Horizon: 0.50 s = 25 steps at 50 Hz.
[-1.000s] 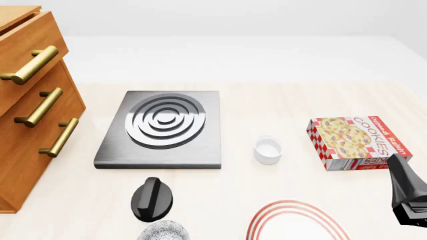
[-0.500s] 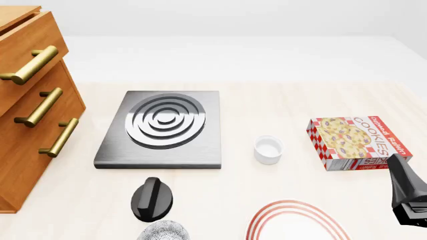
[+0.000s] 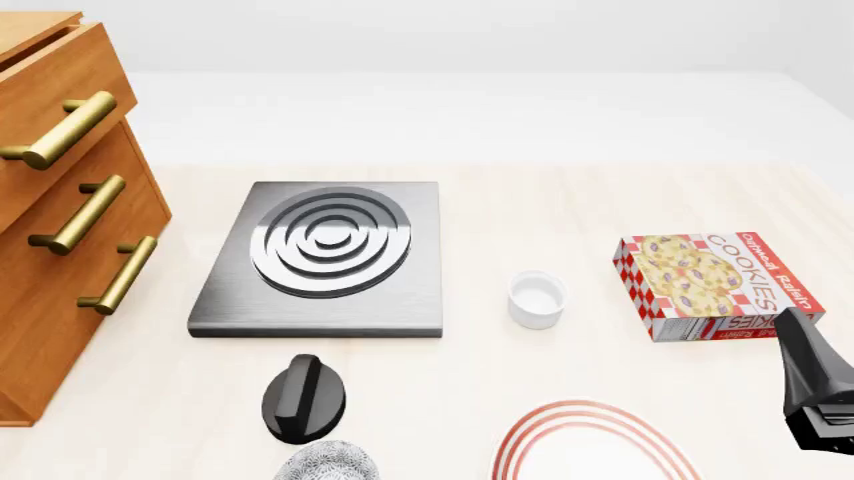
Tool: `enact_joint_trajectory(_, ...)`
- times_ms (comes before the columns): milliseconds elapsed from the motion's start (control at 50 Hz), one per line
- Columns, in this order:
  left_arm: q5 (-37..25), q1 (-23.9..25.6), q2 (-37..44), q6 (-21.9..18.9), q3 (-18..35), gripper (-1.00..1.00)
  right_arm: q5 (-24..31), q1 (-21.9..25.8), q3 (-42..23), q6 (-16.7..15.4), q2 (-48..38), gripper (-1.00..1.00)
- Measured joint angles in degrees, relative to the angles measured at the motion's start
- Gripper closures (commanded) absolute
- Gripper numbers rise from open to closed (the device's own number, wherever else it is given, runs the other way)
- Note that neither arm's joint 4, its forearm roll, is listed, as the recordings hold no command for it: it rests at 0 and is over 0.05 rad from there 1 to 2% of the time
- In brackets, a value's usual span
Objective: Pick the akita bowl on the wooden cabinet and place it on the plate.
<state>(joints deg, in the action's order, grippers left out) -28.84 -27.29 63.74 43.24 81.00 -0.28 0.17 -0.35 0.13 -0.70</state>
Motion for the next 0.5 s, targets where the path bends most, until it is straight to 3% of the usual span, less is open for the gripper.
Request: enact_joint_trajectory(500,-4.74,7.71,-2.98,0.69,5.56,1.00,0.00,0.00,0.00,0.00,0.00,-1.00)
